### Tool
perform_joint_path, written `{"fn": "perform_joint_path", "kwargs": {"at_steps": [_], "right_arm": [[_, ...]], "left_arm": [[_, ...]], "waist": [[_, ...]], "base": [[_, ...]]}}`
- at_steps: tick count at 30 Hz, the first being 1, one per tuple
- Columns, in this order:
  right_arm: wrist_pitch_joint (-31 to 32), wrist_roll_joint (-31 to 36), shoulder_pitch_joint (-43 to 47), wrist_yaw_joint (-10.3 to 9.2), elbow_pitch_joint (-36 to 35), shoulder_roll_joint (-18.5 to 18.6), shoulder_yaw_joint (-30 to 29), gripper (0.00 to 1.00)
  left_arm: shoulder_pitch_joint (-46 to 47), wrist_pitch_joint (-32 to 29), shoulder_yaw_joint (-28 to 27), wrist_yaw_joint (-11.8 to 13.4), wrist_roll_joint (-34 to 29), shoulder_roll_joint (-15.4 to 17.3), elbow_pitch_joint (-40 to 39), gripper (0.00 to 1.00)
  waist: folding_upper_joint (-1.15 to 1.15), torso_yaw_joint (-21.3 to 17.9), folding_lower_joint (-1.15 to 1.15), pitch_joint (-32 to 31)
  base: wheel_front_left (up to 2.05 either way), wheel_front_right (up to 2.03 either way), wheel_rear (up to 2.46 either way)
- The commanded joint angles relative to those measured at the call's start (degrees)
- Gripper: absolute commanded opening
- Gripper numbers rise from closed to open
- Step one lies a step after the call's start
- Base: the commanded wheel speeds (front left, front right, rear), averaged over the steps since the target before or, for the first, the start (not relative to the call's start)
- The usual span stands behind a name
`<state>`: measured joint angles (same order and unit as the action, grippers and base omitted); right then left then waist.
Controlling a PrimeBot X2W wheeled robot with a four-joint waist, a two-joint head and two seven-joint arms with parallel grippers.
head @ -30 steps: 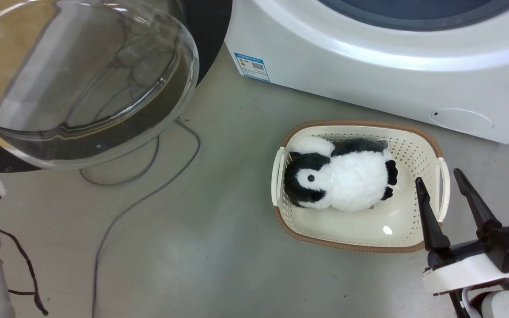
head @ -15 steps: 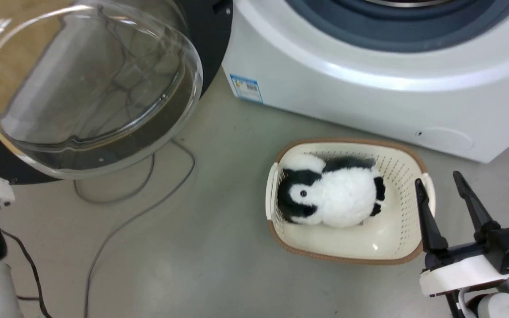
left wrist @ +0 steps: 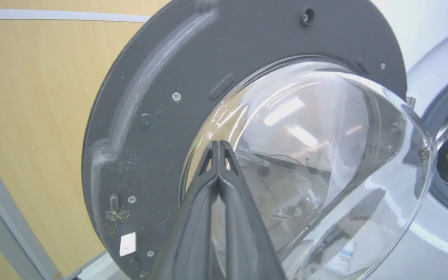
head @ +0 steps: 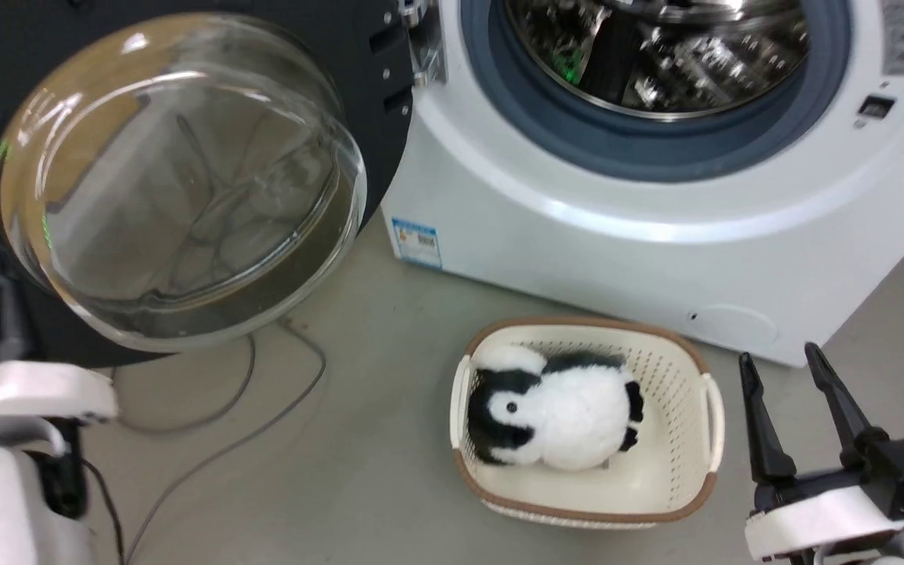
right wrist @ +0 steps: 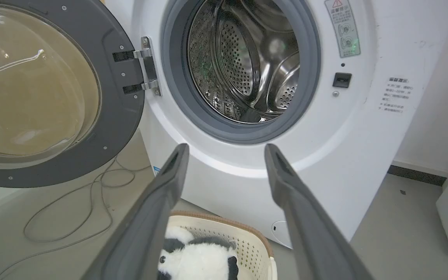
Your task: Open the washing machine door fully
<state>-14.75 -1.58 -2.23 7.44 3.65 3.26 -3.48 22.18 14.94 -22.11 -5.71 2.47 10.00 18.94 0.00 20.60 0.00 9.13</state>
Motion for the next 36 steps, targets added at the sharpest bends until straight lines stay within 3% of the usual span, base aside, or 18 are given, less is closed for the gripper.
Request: {"fn": "perform_joint_path", "kwargs": {"at_steps": [1, 12, 13, 14, 36], "right_arm": [[-0.25, -0.22, 0.87, 0.05, -0.33, -0.32, -0.3, 1.0], [-0.25, -2.24, 3.79, 0.05, -2.16, -0.37, -0.61, 1.0], [-0.25, -2.35, 4.09, 0.05, -2.26, -0.37, -0.61, 1.0], [-0.25, -2.47, 4.39, 0.05, -2.34, -0.37, -0.61, 1.0], [-0.25, -2.99, 7.26, 0.05, -2.91, -0.38, 0.43, 1.0]], "left_arm": [[-1.4, 0.06, 0.68, -0.23, -0.54, -0.51, -0.83, 0.0], [-9.17, 0.06, 7.39, -1.27, -0.71, -3.77, -6.64, 0.0], [-9.86, 0.06, 7.97, -1.32, -0.54, -4.04, -7.04, 0.78], [-10.55, 0.06, 8.6, -1.37, -0.52, -4.22, -7.43, 1.0], [-19.15, 0.06, 17.37, -1.7, 1.36, -6.6, -9.74, 1.0]], "waist": [[0.0, -0.73, 0.0, -1.76], [0.0, -4.31, 0.0, -7.03], [0.0, -4.69, 0.0, -7.44], [0.0, -5.1, 0.0, -7.77], [0.0, -15.01, 0.0, -10.5]], "base": [[0.0, 0.0, 0.0], [0.0, 0.0, 0.0], [0.0, 0.0, 0.0], [0.0, 0.0, 0.0], [0.0, 0.0, 0.0]]}}
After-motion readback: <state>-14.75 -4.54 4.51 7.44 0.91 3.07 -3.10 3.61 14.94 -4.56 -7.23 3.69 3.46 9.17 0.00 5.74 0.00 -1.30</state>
